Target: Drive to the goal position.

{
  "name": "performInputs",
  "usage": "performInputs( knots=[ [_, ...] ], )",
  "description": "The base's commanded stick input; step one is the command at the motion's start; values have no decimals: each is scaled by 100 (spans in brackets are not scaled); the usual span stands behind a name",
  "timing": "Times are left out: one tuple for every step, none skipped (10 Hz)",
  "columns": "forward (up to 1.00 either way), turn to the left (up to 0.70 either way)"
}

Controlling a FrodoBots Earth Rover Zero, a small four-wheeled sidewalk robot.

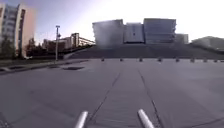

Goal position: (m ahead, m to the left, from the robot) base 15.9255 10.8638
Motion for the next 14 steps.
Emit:
performInputs(
  knots=[
    [100,-3],
    [100,0],
    [100,0],
    [100,0],
    [100,0],
    [100,0],
    [100,0],
    [100,0],
    [100,0],
    [100,0],
    [100,0],
    [100,0],
    [100,0],
    [100,0]
  ],
)
